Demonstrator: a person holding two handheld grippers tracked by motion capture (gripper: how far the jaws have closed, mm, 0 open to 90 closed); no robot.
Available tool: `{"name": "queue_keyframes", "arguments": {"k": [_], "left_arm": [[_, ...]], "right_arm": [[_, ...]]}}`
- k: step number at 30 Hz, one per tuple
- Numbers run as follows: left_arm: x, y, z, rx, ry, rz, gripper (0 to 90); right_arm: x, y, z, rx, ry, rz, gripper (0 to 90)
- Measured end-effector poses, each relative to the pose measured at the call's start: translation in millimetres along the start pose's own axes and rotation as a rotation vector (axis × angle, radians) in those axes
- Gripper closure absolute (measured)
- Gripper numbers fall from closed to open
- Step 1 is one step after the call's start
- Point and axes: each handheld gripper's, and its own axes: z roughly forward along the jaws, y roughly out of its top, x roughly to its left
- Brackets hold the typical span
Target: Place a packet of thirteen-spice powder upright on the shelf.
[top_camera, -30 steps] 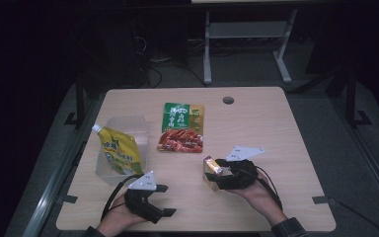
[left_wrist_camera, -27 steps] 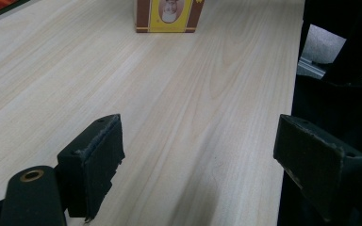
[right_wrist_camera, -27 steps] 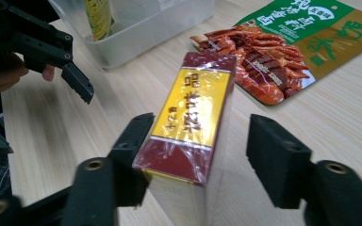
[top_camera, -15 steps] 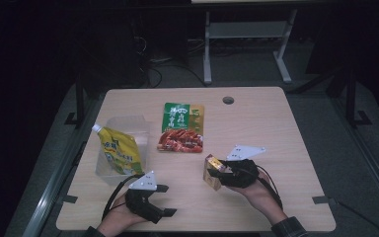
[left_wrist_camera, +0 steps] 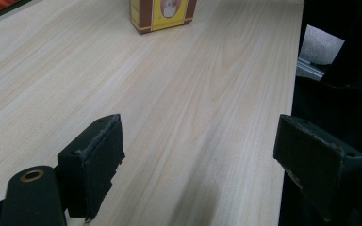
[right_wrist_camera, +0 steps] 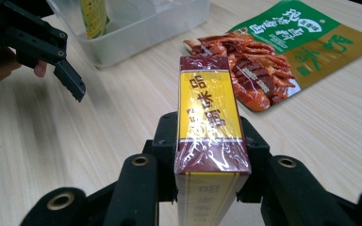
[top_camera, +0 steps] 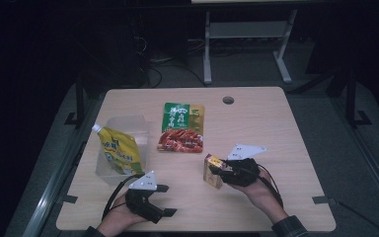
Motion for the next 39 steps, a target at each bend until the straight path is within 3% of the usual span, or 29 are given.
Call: {"name": "queue_keyframes", "arguments": {"k": [8, 22, 30, 39], "left_arm": [[-0.4, 0.3, 0.1, 0.007, 0.0, -0.006, 16.4], [-2.6, 0.8, 2.6, 0.005, 0.002, -0.001, 18.6], [-1.6, 1.4, 3.4, -0.004, 0.003, 0.007, 18.8], [-2.3, 1.5, 3.5, 0.001, -0.001, 0.012, 19.3]], "right_arm": [[-7.3, 11.8, 0.8, -0.02, 0.019, -0.021, 67.0], [-22.3, 41.0, 14.4, -0.024, 0.099, -0.061, 67.1], [-25.5, 63.4, 31.1, -0.035, 0.137, -0.103, 67.1], [-26.5, 94.2, 60.0, -0.062, 0.216, -0.15, 67.2]]}}
